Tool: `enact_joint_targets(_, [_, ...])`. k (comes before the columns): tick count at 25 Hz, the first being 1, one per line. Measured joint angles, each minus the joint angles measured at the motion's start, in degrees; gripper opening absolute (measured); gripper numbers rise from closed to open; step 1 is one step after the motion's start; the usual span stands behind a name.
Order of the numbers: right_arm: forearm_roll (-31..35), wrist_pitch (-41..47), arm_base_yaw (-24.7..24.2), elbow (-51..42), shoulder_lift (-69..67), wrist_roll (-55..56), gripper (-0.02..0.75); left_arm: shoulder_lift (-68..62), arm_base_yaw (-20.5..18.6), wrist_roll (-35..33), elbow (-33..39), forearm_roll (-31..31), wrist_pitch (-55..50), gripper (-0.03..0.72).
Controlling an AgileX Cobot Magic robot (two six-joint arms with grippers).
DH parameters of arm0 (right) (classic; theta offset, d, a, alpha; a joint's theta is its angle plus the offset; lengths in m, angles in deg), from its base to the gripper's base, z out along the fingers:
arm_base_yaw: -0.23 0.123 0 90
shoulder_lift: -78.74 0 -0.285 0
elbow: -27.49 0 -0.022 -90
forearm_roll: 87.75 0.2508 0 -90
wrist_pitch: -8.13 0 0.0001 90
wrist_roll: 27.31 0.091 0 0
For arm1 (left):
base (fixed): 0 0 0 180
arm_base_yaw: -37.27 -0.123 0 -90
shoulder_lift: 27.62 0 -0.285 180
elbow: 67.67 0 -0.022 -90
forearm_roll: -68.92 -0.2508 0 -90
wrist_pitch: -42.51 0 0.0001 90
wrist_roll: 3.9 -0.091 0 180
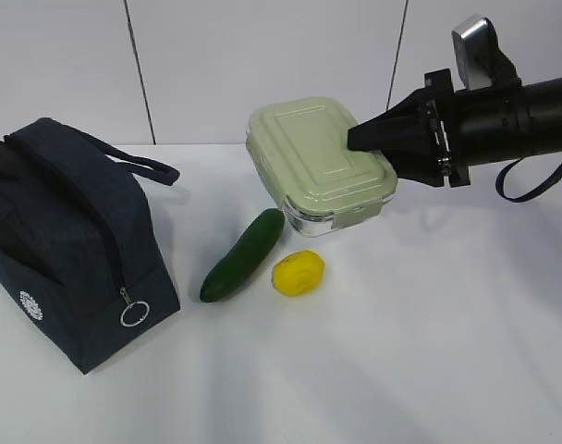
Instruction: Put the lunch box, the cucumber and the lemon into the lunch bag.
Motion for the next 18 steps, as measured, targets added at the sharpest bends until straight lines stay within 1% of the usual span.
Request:
enact_joint_targets(2, [0.2,0.0,0.0,0.0,0.1,0.0,0.354,-2.2,0.0,-0.9,-0.6,0.7,0.2,0.437])
enact_joint_targets(4, [0.4,0.0,0.0,0.0,0.1,0.0,0.354,-4.3,0.0,-2.8,-1.8,1.9,0.1,0.371])
enact_joint_targets(5, [0.4,0.0,0.0,0.0,0.1,0.0,0.354,-5.6,0.0,-4.1,-2.6,2.4,-0.3,0.327])
enact_joint_targets(8, [0.4,0.0,0.0,0.0,1.0,0.0,0.354,-8.2,0.6,-7.7,-4.8,2.8,-2.5,0.118])
enact_joint_targets(9, [0.4,0.0,0.0,0.0,1.5,0.1,0.354,-8.6,1.0,-9.2,-5.5,2.9,-3.2,0.065])
enact_joint_targets(10, [0.5,0.0,0.0,0.0,1.8,0.2,0.354,-9.1,1.7,-10.2,-6.1,3.2,-3.8,0.034])
enact_joint_targets(12, [0.4,0.0,0.0,0.0,2.7,0.6,0.354,-9.7,2.7,-12.4,-8.1,3.2,-6.4,0.009])
enact_joint_targets(18, [2.1,0.0,0.2,0.0,4.8,1.7,0.354,-11.3,5.3,-14.1,-13.0,2.2,-15.4,0.001])
